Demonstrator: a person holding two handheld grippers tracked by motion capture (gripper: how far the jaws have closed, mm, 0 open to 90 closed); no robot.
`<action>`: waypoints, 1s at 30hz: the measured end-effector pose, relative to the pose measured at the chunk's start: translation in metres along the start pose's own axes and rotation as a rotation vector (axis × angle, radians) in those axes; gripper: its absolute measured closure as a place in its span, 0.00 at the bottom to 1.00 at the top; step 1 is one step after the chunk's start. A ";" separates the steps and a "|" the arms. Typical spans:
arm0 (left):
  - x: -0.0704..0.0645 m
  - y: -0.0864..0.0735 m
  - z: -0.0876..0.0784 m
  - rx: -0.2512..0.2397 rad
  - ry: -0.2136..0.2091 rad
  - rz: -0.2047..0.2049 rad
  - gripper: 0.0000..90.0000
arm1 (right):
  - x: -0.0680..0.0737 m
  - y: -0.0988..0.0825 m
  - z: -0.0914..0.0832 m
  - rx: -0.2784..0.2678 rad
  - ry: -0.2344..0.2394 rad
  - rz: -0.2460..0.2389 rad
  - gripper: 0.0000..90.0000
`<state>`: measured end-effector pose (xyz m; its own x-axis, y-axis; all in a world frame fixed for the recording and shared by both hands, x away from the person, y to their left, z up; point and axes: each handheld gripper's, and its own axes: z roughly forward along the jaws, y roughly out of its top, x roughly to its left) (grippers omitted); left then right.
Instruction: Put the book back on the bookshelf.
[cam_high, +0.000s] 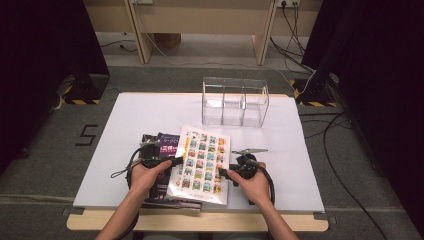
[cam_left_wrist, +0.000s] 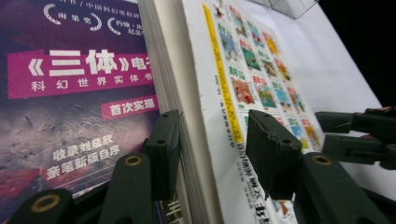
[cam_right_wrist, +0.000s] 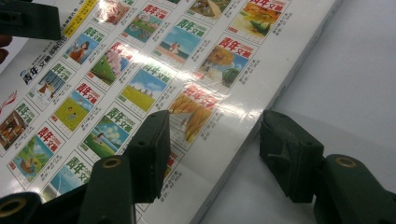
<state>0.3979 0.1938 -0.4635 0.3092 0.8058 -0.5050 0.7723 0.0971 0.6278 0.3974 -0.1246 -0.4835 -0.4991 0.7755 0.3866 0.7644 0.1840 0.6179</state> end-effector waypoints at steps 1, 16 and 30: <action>-0.001 0.000 -0.001 -0.008 -0.004 0.000 0.61 | 0.000 0.000 0.000 0.000 0.000 0.000 0.47; -0.011 -0.005 -0.002 0.027 0.028 0.046 0.52 | -0.001 0.000 0.001 0.004 0.008 0.004 0.46; 0.000 0.003 -0.006 -0.039 -0.109 -0.099 0.65 | -0.001 0.001 0.001 0.007 0.005 0.002 0.46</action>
<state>0.3966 0.1975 -0.4580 0.2928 0.7231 -0.6257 0.7807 0.1971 0.5930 0.3987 -0.1242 -0.4843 -0.4998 0.7730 0.3909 0.7681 0.1869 0.6125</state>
